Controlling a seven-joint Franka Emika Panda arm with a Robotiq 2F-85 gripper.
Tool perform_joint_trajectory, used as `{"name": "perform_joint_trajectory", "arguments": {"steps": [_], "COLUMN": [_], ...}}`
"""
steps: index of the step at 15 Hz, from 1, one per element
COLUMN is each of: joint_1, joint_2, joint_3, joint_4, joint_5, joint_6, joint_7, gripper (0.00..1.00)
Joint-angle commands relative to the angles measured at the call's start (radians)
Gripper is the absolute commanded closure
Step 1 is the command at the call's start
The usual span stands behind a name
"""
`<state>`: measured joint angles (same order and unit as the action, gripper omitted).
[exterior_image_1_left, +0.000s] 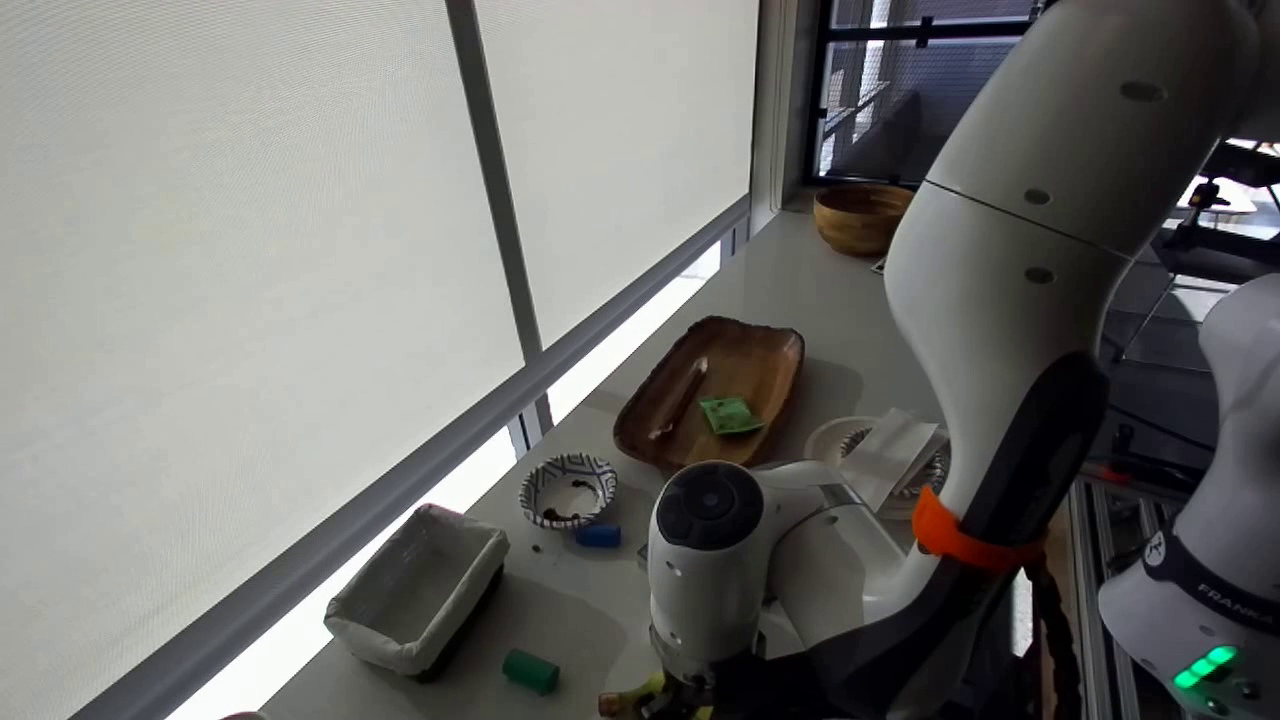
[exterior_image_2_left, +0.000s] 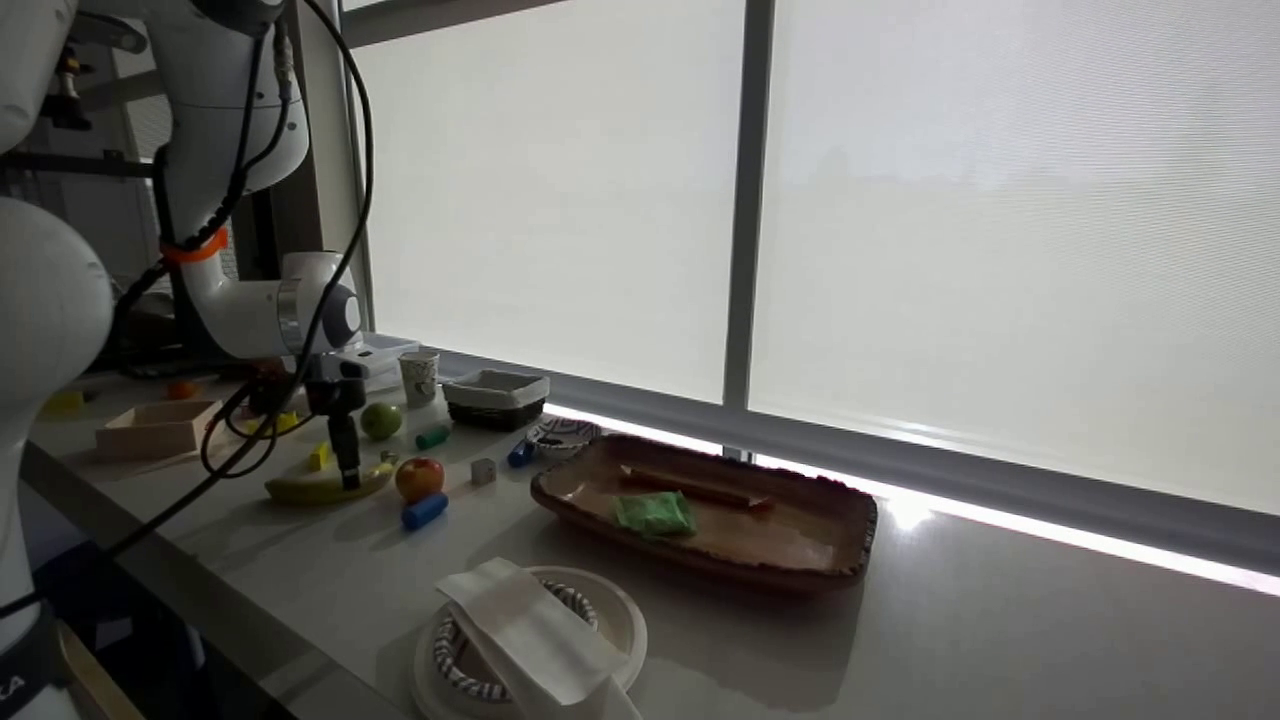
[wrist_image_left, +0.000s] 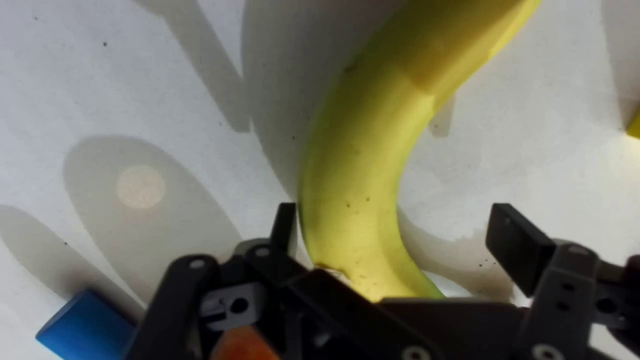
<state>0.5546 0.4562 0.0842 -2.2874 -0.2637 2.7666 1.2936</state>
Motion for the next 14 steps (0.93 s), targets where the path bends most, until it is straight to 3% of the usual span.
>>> {"name": "perform_joint_trajectory", "arguments": {"steps": [1,2,5,8,14], "joint_1": [-0.007,-0.008,-0.015,-0.020,0.008], "joint_2": [0.017,0.021,0.018,0.014,-0.046], "joint_3": [0.010,0.010,0.016,0.026,0.039], "joint_4": [0.005,0.009,0.005,0.003,-0.005], "joint_5": [0.043,0.048,0.067,0.092,0.097], "joint_6": [0.013,0.015,0.016,0.016,-0.053], "joint_7": [-0.036,-0.045,-0.074,-0.104,-0.128], "gripper": [0.28,0.31,0.57,0.77,0.81]}}
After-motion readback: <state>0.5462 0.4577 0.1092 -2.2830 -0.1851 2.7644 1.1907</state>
